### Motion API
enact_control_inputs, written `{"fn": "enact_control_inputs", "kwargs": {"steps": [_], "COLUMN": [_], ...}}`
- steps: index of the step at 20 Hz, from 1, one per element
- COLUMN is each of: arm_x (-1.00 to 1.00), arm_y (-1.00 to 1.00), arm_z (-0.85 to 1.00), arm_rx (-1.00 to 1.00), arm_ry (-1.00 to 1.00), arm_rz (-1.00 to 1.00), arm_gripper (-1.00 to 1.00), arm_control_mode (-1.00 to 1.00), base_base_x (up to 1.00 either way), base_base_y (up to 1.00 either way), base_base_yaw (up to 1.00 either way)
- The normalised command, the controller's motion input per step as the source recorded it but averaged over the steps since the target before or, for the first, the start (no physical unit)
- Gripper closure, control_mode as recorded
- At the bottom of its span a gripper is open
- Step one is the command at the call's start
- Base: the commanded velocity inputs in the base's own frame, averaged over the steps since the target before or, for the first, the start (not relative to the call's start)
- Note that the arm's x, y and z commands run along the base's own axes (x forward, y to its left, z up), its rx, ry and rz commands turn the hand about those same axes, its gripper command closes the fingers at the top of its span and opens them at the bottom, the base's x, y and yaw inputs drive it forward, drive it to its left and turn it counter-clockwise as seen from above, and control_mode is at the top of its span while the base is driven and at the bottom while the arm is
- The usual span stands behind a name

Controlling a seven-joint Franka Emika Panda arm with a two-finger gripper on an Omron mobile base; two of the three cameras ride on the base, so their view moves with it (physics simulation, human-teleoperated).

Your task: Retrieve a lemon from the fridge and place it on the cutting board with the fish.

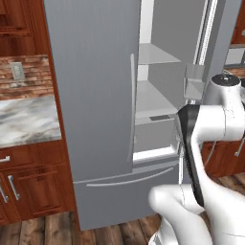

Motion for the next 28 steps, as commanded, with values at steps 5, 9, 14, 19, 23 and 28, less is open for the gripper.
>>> {"fn": "enact_control_inputs", "kwargs": {"steps": [5,9,14,19,23,28], "arm_x": [0.71,0.34,0.34,0.43,0.28,0.2], "arm_y": [0.09,-0.08,-0.09,-0.07,-0.07,-0.18], "arm_z": [-0.32,-0.59,-0.34,-0.09,0.0,-0.01], "arm_rx": [-0.33,-0.2,-0.18,-0.14,-0.07,-0.03], "arm_ry": [0.16,0.08,0.0,0.0,-0.03,-0.04], "arm_rz": [0.0,0.0,0.01,0.09,0.15,0.15], "arm_gripper": [-1.0,-1.0,-1.0,-1.0,-1.0,-1.0], "arm_control_mode": [-1.0,-1.0,-1.0,-1.0,-1.0,-1.0], "base_base_x": [0.0,0.0,0.0,0.0,0.0,0.0], "base_base_y": [0.0,0.0,0.0,0.0,0.0,0.0], "base_base_yaw": [0.0,0.0,0.0,0.0,0.0,0.0]}}
